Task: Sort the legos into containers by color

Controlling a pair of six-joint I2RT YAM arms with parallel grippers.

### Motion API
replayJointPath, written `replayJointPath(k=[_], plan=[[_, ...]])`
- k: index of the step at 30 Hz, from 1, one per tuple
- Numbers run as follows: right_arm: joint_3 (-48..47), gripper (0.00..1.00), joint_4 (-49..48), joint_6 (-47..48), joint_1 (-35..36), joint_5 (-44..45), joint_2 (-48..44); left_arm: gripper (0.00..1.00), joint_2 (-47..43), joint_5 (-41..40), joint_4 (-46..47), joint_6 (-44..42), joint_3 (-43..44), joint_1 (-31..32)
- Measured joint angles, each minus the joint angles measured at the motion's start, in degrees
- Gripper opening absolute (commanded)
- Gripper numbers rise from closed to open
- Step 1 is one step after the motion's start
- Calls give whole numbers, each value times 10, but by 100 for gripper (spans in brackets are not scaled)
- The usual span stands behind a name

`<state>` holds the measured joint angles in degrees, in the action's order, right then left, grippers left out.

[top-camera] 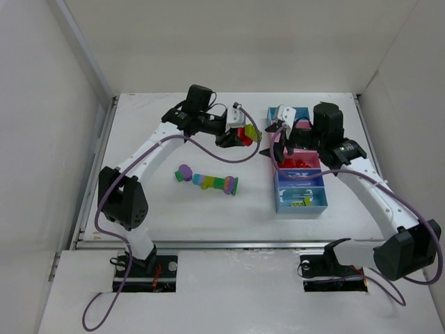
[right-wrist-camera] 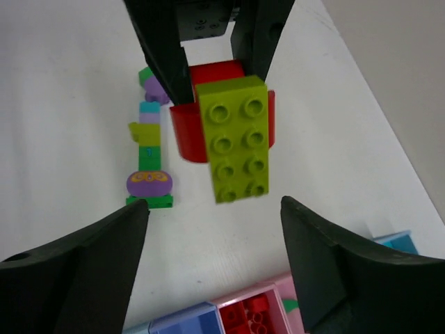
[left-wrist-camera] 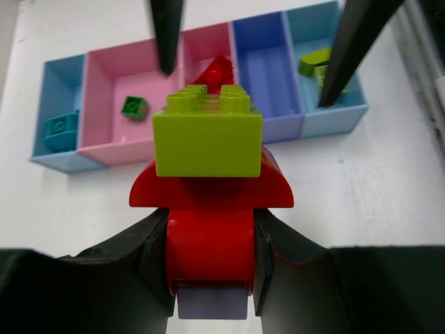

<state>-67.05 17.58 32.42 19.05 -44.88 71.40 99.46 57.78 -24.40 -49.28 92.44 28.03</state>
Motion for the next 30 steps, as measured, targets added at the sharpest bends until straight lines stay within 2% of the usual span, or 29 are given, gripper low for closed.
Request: replayJointPath(k=[4, 6, 9, 10, 13, 16, 24, 30], plan=[[3, 83, -2, 9, 14, -24, 11, 0, -19, 8, -7, 1, -28, 23], [3, 80, -5, 11, 21, -30, 11, 0, -26, 8, -8, 5, -38, 33], [3, 63, -9, 14, 33, -36, 11, 0, -35, 8, -7, 11, -50, 43], [3, 54, -12, 15, 38, -38, 11, 0, -37, 7, -7, 12, -53, 46], [3, 40, -13, 14, 46, -45, 11, 0, -42, 1, -9, 15, -57, 48], [2, 0, -14, 14, 46, -44, 11, 0, -44, -4, -14, 17, -59, 46], [28, 0, -14, -7, 31, -36, -5, 0, -67, -34, 10, 48, -99, 47], [78, 0, -14, -86, -63, 38, -74, 0, -67, -76, 39, 87, -112, 13]])
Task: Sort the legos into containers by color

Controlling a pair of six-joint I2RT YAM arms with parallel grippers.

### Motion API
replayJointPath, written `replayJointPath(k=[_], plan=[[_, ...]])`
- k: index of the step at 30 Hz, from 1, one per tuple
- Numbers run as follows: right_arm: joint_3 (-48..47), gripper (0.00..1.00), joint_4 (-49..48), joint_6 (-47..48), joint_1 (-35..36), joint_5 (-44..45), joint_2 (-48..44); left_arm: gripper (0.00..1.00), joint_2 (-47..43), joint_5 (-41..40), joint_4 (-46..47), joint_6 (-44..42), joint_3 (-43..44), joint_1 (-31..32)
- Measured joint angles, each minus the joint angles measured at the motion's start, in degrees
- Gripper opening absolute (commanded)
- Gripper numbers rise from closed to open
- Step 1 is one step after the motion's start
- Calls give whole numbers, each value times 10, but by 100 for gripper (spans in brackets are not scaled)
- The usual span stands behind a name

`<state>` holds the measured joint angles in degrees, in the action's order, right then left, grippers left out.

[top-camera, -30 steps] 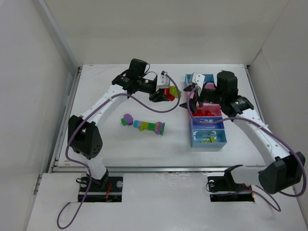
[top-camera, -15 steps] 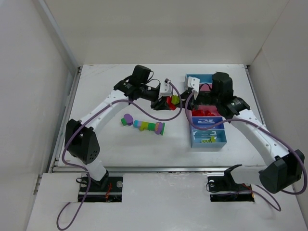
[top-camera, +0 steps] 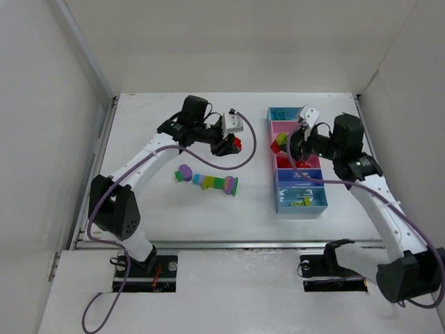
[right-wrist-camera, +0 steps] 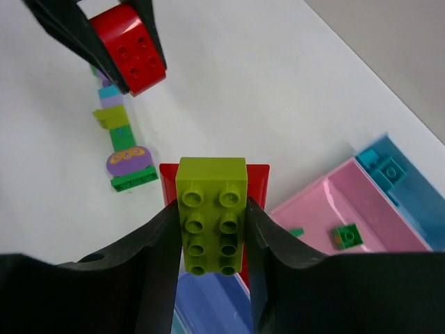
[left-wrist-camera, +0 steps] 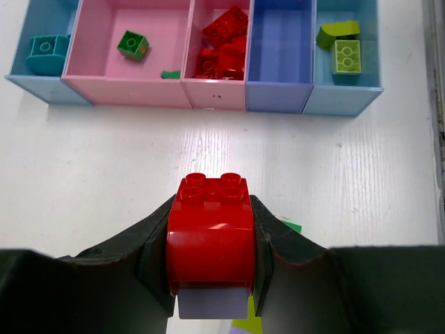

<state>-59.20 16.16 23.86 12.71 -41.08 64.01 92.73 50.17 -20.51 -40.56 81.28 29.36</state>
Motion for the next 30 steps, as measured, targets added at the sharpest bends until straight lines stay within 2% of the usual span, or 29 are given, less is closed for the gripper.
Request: replayJointPath(k=[4, 9, 13, 16, 20, 21, 24, 25, 28, 30], plan=[[5, 0, 7, -47, -2, 60, -38, 0, 0, -16, 12, 12, -3, -2], [40, 0, 7, -84, -3, 60, -78, 0, 0, -26, 14, 6, -8, 3], [49, 0, 14, -100, -2, 65, -86, 0, 20, -101, -10, -48, -12, 20], [49, 0, 15, -106, -2, 66, -72, 14, 62, -166, -21, -94, -35, 26], [49, 0, 16, -114, 2, 66, -45, 32, 136, -212, -40, -144, -65, 10], [49, 0, 16, -117, 5, 67, -42, 43, 145, -218, -47, -153, -72, 5], [49, 0, 13, -119, 19, 67, -40, 56, 146, -223, -57, -171, -78, -2], [49, 0, 13, -120, 22, 66, -39, 68, 143, -221, -54, -175, -78, -1], [49, 0, 12, -121, 28, 67, -32, 96, 136, -216, -52, -183, -77, -1], [49, 0, 13, -124, 31, 70, -27, 100, 131, -210, -54, -185, -70, -1]])
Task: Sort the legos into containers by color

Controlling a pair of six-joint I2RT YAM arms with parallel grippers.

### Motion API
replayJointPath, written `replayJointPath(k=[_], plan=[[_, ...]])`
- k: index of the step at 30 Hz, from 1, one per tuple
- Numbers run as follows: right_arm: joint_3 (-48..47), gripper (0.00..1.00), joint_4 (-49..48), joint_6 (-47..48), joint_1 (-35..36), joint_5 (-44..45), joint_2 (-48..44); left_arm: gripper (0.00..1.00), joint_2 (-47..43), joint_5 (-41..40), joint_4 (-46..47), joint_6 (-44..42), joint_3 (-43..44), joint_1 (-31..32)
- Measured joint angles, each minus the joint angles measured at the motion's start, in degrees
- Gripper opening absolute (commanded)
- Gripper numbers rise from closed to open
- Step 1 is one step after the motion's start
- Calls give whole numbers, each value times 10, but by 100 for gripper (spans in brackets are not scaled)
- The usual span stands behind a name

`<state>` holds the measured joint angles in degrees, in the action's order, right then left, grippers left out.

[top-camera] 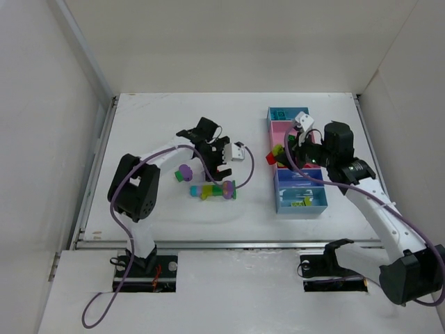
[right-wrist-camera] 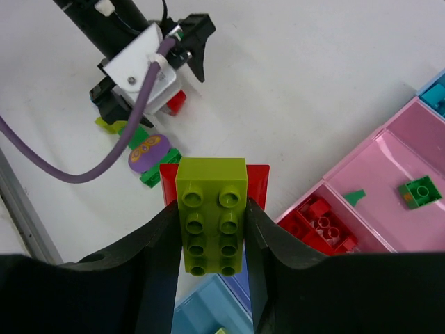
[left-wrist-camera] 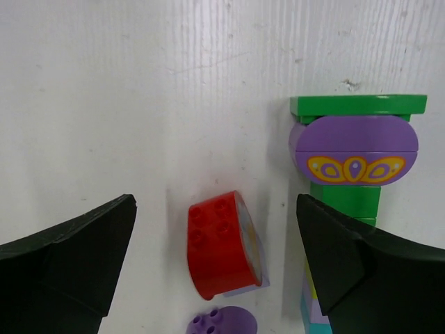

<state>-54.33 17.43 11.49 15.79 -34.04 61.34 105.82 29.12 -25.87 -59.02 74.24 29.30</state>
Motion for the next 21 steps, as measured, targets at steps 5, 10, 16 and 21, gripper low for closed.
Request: replayJointPath(k=[5, 10, 16, 21], plan=[[0, 0, -4, -16, 4, 7, 3, 100, -50, 21, 8, -11, 13, 3], [-16, 0, -31, -69, 6, 6, 31, 100, -184, 23, 136, -20, -44, 29], [-93, 0, -85, -181, 23, 7, 129, 100, -257, 16, 306, -19, -114, 96], [-123, 0, -120, -247, 53, 14, 175, 98, -245, 0, 364, 1, -128, 106]])
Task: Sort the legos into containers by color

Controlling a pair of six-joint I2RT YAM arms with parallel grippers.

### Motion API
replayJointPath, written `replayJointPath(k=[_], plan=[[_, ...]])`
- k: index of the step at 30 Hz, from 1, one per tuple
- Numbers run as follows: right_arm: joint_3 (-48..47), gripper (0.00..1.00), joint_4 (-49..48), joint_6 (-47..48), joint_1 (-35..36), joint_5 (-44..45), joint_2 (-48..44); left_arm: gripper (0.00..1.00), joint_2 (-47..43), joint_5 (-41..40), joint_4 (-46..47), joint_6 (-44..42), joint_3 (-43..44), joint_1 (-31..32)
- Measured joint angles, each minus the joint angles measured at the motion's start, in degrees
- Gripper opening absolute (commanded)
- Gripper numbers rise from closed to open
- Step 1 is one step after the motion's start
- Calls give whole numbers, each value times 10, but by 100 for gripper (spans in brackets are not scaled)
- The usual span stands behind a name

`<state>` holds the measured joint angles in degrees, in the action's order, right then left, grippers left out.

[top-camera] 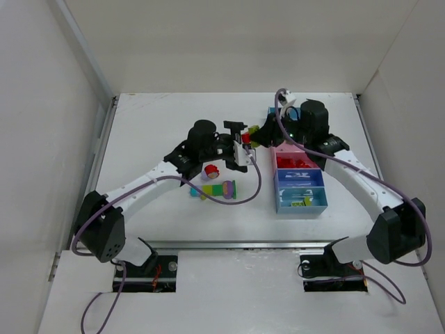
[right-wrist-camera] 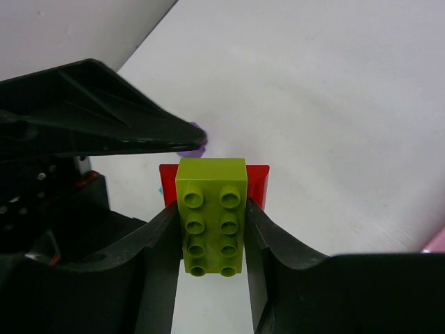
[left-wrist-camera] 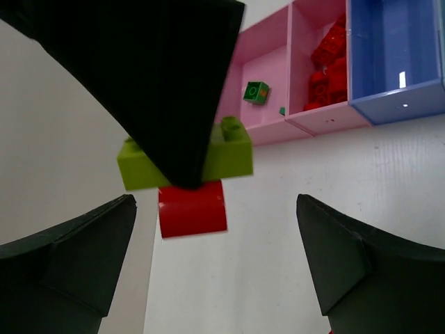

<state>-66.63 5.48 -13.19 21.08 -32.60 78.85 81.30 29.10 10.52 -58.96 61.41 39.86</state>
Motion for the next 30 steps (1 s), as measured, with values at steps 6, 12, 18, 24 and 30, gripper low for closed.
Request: replayJointPath(k=[6, 12, 18, 24, 30], plan=[[-1, 0, -7, -32, 33, 2, 19, 75, 19, -35, 24, 30, 0, 2], [-1, 0, -6, -36, 39, 3, 22, 23, 23, -58, 20, 48, 3, 1], [-2, 0, -17, -35, 39, 8, 22, 0, 28, -68, 1, 69, 5, -1], [37, 0, -21, -35, 16, 19, -10, 0, 30, -68, -15, 103, 14, -11], [75, 0, 85, 19, -37, 146, -116, 0, 44, -84, -48, 138, 35, -34]])
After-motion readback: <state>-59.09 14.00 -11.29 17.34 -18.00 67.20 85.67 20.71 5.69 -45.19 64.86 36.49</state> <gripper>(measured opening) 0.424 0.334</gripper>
